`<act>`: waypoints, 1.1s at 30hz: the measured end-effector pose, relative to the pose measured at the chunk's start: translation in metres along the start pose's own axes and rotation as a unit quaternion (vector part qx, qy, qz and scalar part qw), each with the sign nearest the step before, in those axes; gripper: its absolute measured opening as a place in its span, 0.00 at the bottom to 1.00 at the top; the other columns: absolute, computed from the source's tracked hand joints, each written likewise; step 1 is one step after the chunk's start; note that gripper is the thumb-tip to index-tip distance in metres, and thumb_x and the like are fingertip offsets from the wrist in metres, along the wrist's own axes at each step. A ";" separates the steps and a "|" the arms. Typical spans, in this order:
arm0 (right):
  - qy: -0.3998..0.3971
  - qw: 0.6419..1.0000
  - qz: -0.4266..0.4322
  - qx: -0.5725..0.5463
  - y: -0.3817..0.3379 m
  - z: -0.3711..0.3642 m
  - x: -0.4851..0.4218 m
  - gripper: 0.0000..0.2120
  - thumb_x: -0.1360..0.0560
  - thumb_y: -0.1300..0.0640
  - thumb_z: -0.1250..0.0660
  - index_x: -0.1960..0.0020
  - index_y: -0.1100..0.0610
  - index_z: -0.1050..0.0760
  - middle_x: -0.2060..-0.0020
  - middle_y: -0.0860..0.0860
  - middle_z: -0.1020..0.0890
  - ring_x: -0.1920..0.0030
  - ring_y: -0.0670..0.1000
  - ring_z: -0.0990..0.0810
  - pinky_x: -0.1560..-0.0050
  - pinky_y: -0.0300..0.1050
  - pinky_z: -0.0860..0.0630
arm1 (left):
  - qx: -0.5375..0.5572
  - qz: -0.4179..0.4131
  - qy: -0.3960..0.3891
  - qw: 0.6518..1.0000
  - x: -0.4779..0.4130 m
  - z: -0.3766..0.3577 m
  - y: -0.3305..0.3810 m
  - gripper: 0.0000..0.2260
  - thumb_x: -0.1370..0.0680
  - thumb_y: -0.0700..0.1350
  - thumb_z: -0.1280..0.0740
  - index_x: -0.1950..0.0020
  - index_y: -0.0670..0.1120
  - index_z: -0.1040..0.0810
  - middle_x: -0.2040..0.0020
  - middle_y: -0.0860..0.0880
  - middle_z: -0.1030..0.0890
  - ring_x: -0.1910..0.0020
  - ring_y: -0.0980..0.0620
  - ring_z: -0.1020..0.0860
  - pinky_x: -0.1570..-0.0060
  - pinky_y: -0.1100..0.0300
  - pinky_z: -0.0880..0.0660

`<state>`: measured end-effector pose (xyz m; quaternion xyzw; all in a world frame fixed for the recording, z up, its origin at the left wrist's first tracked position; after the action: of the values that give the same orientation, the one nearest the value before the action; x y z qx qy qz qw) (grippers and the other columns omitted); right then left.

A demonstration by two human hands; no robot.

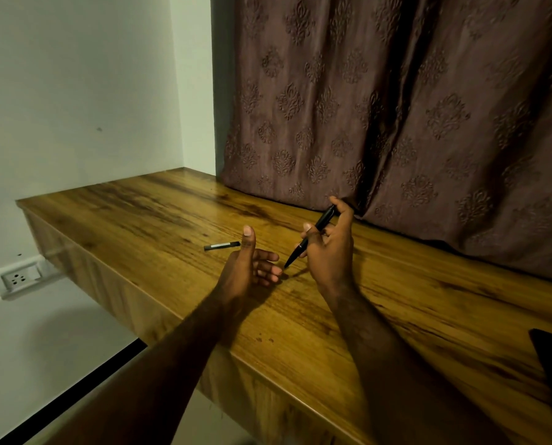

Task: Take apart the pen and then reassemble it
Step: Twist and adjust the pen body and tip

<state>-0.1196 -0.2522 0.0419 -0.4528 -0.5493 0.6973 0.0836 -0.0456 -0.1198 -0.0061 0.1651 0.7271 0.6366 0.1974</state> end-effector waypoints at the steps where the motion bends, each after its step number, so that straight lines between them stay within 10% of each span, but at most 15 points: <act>1: 0.000 1.000 -0.002 0.003 0.001 0.000 -0.001 0.27 0.24 0.63 0.34 0.31 0.42 0.39 0.59 0.55 0.19 0.60 0.52 0.16 0.62 0.53 0.17 | 0.000 -0.001 0.001 1.000 0.000 0.000 0.000 0.42 0.36 0.75 0.51 0.55 0.39 0.18 0.66 0.42 0.17 0.68 0.46 0.19 0.66 0.59 0.24; 33: 0.105 0.989 0.010 -0.105 -0.007 0.010 0.002 0.30 0.24 0.66 0.34 0.27 0.52 0.43 0.62 0.49 0.19 0.66 0.48 0.17 0.68 0.49 0.18 | -0.008 -0.006 0.017 1.000 0.003 0.001 0.001 0.42 0.35 0.74 0.51 0.56 0.38 0.18 0.65 0.41 0.16 0.68 0.47 0.19 0.65 0.58 0.25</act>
<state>-0.1303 -0.2549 0.0464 -0.5352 -0.6036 0.5847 0.0859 -0.0475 -0.1178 -0.0052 0.1486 0.7261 0.6438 0.1902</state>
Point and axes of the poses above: each hand's wrist, its own x-axis away from the middle knuckle, its own z-axis out of the back of the hand, y = z × x, the point moved 2 cm from there along -x, towards the middle knuckle
